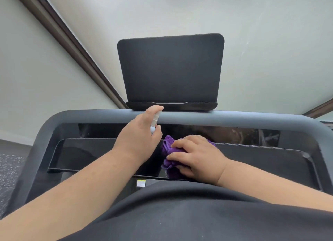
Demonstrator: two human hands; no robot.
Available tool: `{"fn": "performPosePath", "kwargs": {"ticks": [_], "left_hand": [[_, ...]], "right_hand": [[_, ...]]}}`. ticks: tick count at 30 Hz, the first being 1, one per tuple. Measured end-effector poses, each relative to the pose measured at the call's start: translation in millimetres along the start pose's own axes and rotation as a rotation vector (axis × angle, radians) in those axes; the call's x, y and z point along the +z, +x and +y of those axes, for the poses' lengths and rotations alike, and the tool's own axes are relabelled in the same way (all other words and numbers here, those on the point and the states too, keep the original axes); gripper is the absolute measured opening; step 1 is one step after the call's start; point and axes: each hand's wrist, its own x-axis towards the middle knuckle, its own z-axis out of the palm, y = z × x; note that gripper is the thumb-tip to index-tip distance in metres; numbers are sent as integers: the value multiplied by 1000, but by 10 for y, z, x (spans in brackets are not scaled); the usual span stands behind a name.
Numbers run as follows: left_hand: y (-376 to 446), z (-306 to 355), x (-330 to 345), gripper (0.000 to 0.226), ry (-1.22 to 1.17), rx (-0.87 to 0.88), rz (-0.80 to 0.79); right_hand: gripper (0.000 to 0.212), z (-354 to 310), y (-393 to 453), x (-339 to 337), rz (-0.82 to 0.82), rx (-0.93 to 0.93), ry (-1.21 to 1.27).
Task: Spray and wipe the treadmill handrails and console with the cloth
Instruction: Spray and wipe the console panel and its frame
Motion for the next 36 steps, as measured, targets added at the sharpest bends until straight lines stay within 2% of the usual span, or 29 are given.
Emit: {"fn": "performPosePath", "kwargs": {"ticks": [4,12,17,26,32,36], "left_hand": [[10,23,93,54,92,-24,-42],[302,156,355,38,216,-13,-147],[259,-31,244,41,219,-43,-76],[141,-756,-197,42,265,-246,-43],[141,-763,-145,40,248,-209,-84],[175,-350,-38,45,241,-33,-45]], "right_hand": [[37,25,49,45,-121,44,0],[36,8,-5,82,-104,47,-15],[33,-8,-4,65,-109,62,-5],[30,-8,-6,90,-116,86,-5],[29,-23,57,123,-126,77,-22],[30,-47,54,104,-122,70,-30]]}}
